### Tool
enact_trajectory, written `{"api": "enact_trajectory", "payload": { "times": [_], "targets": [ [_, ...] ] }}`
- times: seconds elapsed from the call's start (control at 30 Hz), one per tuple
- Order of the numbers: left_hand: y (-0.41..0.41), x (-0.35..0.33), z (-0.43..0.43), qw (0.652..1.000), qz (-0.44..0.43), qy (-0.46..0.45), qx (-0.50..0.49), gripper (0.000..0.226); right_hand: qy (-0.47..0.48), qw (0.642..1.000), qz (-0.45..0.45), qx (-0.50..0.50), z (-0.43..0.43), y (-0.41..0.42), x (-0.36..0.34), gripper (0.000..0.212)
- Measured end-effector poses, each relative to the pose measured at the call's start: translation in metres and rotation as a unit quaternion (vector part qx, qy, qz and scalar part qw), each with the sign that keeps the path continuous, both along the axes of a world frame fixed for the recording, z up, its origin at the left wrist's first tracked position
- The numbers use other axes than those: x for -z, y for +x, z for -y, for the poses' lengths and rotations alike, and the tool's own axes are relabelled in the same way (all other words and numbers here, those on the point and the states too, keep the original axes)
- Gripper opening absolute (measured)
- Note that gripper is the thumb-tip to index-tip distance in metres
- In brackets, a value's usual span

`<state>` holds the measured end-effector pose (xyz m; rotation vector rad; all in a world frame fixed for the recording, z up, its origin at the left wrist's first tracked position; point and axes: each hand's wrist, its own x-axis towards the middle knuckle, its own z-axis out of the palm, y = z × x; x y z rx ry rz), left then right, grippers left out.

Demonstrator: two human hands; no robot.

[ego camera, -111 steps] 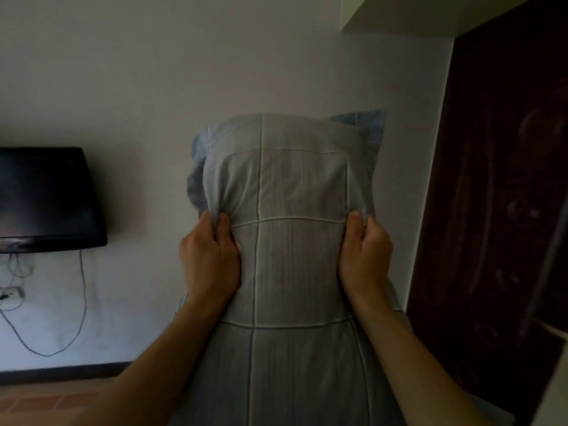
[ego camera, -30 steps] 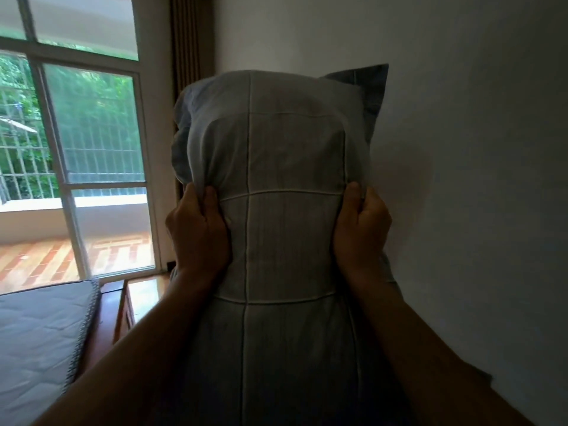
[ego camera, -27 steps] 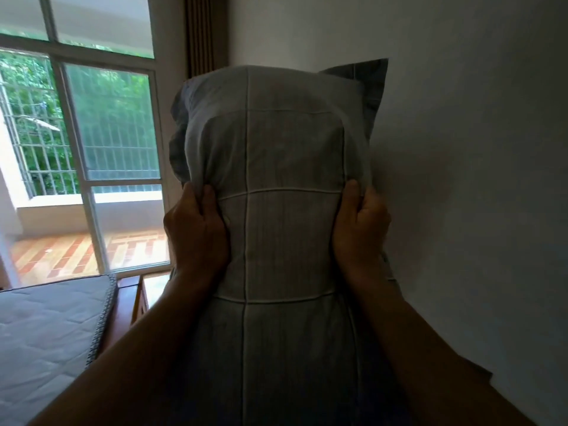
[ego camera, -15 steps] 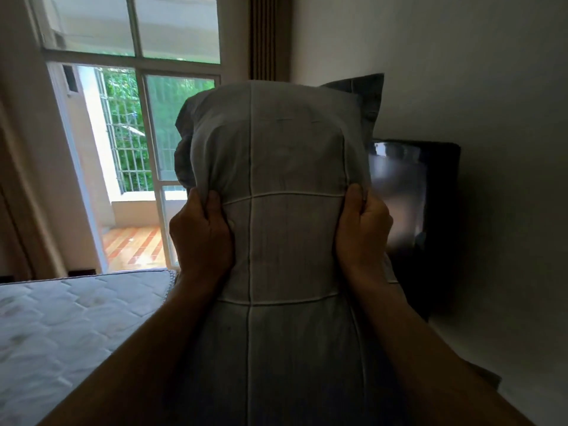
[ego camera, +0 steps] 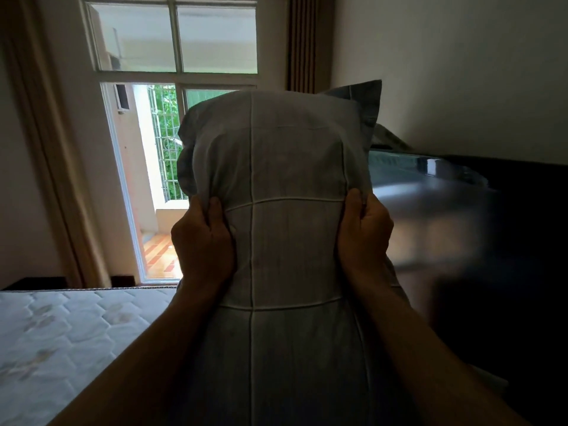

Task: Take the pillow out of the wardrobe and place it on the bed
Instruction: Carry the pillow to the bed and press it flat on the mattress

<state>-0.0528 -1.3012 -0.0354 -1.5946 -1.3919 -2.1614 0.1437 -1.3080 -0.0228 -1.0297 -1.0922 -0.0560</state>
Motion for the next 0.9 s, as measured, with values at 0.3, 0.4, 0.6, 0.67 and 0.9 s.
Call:
{"api": "enact_trajectory", "payload": {
  "times": [0.3,0.4,0.6,0.67,0.9],
  "targets": [
    [-0.031,0.023,-0.139,1.000,0.010,-0.001,-0.018,0.036,-0.030,0.999,0.000,-0.030,-0.134,-0.033,0.013,0.037],
    [-0.049,0.022,-0.195,1.000,0.017,-0.001,-0.005,0.038,-0.041,0.998,0.000,-0.038,-0.186,-0.051,0.009,0.038],
    [-0.079,0.027,-0.283,0.999,0.032,0.002,-0.003,0.038,-0.048,0.998,-0.004,-0.049,-0.271,-0.080,0.011,0.038],
    [-0.086,0.029,-0.309,1.000,0.029,-0.002,-0.003,0.037,-0.053,0.997,-0.005,-0.050,-0.298,-0.087,0.014,0.038],
    [-0.101,0.042,-0.412,0.999,0.027,-0.017,-0.024,0.037,-0.053,0.997,-0.008,-0.057,-0.417,-0.104,0.028,0.035]
  ]
}}
